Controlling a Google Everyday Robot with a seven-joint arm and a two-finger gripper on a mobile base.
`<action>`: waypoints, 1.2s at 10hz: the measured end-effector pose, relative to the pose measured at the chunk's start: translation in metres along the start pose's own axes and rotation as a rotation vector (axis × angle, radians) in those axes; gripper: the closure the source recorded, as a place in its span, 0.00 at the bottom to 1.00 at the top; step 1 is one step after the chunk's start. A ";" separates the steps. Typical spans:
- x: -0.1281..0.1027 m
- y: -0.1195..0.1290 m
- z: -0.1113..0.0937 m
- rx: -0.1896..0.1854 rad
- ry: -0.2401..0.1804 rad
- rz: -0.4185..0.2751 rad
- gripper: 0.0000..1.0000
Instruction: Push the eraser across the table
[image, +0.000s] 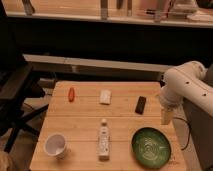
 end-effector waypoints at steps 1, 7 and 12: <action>0.000 0.000 0.000 0.000 0.000 0.000 0.20; 0.000 0.000 0.000 0.000 0.000 0.000 0.20; 0.003 -0.013 0.003 0.002 0.000 -0.012 0.20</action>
